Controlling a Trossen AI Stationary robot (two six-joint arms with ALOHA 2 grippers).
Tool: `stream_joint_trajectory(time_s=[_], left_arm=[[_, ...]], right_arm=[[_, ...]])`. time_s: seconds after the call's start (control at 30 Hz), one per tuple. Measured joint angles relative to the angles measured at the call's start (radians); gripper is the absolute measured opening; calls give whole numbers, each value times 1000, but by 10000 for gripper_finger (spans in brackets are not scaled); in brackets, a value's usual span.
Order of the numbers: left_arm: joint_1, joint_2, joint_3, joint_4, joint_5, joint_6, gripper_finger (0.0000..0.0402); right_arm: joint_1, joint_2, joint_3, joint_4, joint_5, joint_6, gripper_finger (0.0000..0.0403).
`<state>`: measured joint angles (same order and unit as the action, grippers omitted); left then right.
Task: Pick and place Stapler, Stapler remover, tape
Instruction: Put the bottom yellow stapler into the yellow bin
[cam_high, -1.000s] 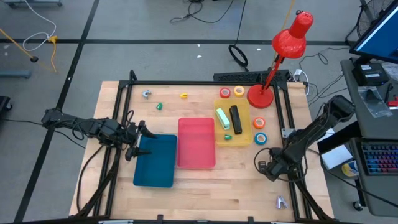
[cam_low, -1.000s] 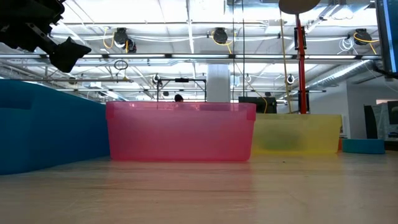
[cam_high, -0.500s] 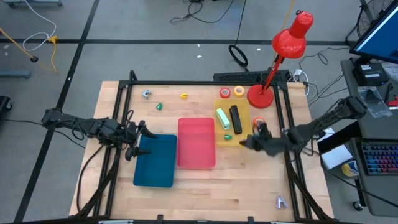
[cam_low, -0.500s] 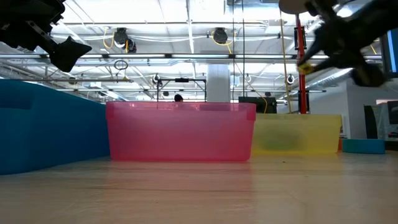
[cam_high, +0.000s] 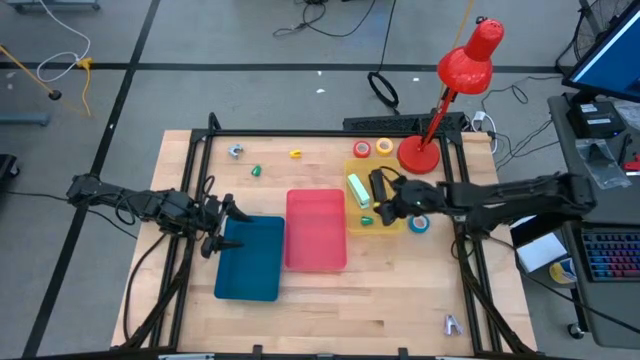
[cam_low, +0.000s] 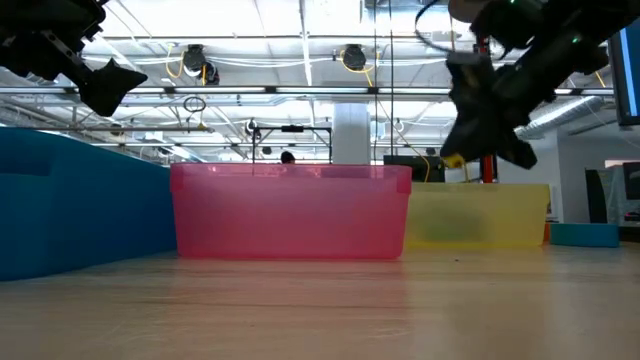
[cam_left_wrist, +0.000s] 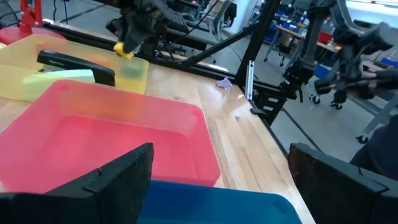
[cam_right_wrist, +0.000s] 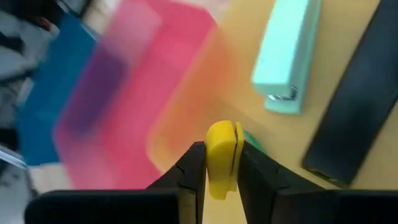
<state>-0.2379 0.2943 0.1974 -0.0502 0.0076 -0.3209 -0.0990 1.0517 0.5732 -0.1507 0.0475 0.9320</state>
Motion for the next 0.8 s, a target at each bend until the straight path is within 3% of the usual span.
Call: stream_joint_trajectory(time_s=[0.37,0.8], left_arm=[[0,0,0,0,-6,-33,365],[0,0,0,2,-9,-59,365]], right_arm=[[-85,76,0,-156,-179,-187,59],[-85,75,2,-242,-200,-350,59]])
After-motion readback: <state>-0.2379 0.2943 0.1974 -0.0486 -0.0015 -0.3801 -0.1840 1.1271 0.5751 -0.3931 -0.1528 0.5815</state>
